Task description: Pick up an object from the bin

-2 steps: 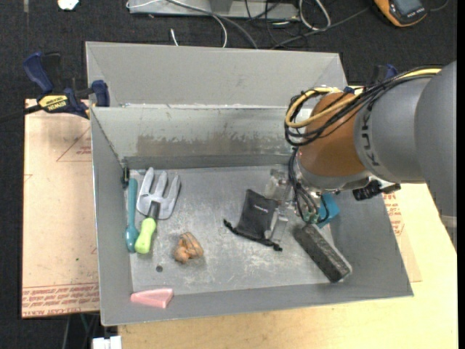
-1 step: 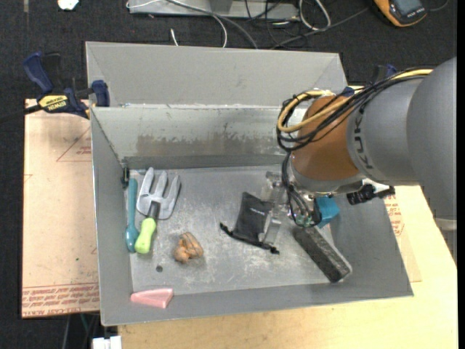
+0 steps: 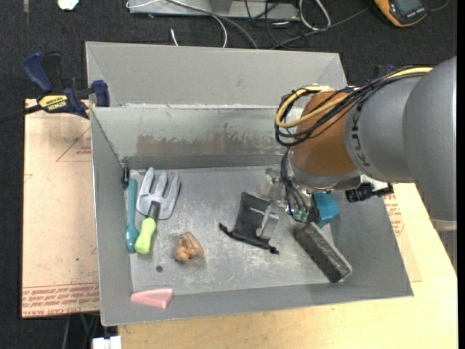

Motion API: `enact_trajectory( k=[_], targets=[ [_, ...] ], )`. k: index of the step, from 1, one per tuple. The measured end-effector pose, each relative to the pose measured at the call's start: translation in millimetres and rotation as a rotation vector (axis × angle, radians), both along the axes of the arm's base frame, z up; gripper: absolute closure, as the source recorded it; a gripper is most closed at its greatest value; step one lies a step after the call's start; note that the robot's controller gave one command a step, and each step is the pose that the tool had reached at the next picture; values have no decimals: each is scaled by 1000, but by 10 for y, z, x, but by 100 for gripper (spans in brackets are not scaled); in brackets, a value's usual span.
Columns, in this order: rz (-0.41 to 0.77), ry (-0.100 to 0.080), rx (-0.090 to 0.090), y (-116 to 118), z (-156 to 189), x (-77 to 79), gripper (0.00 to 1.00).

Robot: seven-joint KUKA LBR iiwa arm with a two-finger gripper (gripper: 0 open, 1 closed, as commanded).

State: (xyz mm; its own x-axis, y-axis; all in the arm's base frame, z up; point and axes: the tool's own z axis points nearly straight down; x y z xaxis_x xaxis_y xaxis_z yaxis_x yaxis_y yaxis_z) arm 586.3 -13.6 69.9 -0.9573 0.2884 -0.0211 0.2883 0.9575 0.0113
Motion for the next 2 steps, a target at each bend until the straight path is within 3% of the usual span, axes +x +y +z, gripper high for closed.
enact_trajectory(
  k=[1,2],
  targets=[
    [125,0,-2,-89,11,-118,100],
    [125,1,-2,-88,16,-119,100]
  ],
)
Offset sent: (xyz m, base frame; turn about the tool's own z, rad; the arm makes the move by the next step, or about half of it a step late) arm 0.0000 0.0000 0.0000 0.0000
